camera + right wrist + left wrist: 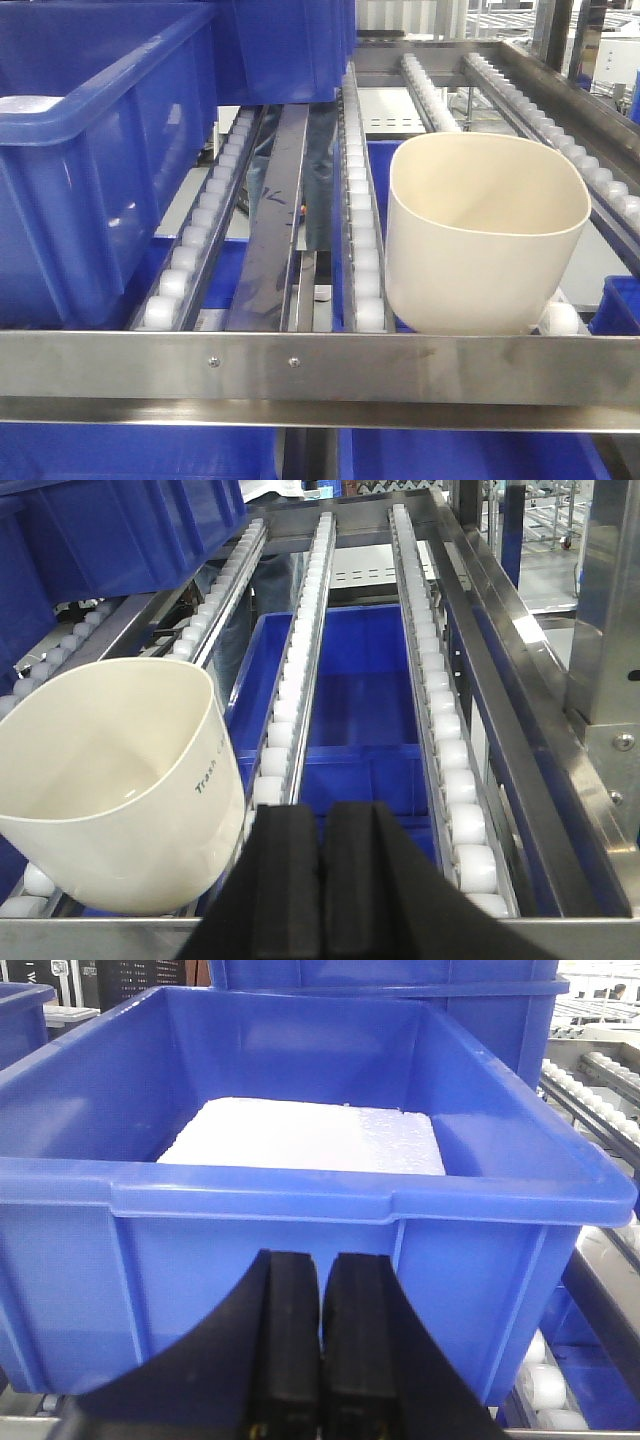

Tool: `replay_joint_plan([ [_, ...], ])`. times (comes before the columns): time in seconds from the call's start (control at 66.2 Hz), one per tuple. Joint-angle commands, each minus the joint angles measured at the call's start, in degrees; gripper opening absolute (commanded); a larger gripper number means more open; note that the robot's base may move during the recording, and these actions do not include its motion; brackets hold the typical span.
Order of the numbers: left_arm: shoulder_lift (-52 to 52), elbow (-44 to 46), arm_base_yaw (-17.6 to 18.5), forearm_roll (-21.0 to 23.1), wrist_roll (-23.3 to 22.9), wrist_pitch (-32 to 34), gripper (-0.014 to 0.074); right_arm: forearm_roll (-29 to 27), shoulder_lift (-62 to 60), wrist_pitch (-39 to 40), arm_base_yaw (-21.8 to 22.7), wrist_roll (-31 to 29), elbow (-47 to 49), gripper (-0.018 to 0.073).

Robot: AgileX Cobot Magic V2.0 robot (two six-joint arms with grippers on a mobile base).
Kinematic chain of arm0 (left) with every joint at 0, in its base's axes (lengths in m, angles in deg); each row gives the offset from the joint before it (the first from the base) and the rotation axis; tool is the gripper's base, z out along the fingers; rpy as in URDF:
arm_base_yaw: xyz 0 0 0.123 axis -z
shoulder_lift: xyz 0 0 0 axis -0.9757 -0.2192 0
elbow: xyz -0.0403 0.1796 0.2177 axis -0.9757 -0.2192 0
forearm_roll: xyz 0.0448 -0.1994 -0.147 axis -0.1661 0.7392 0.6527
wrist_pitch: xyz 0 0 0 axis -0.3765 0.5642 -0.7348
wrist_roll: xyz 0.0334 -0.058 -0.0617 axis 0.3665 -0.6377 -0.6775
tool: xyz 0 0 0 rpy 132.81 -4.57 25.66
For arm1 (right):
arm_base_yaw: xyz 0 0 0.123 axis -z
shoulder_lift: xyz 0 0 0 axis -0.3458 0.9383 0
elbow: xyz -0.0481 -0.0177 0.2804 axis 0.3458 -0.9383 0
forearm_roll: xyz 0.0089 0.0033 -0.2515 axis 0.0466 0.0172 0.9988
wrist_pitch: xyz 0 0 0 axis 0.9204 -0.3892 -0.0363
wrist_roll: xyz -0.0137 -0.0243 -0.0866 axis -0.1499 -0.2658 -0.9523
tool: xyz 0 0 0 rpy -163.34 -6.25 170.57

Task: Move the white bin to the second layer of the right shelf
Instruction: 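Raise the open right gripper away from the white bin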

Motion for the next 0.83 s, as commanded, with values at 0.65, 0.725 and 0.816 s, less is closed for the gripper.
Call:
replay_joint_plan([
  [0.65, 0.1, -2.1, 0.3, 0.1, -0.4, 4.9, 0.0085, 0.5, -1.1, 5.1, 0.5, -0.3, 0.9, 0.0056],
  [0.725, 0.1, -2.1, 0.3, 0.1, -0.4, 4.9, 0.0085, 0.5, -1.1, 5.1, 0.5, -0.3, 0.9, 0.0056],
  [0.816, 0.1, -2.1, 0.3, 0.1, -0.4, 4.9, 0.0085, 0.5, -1.1, 5.1, 0.5, -0.3, 0.9, 0.0056],
])
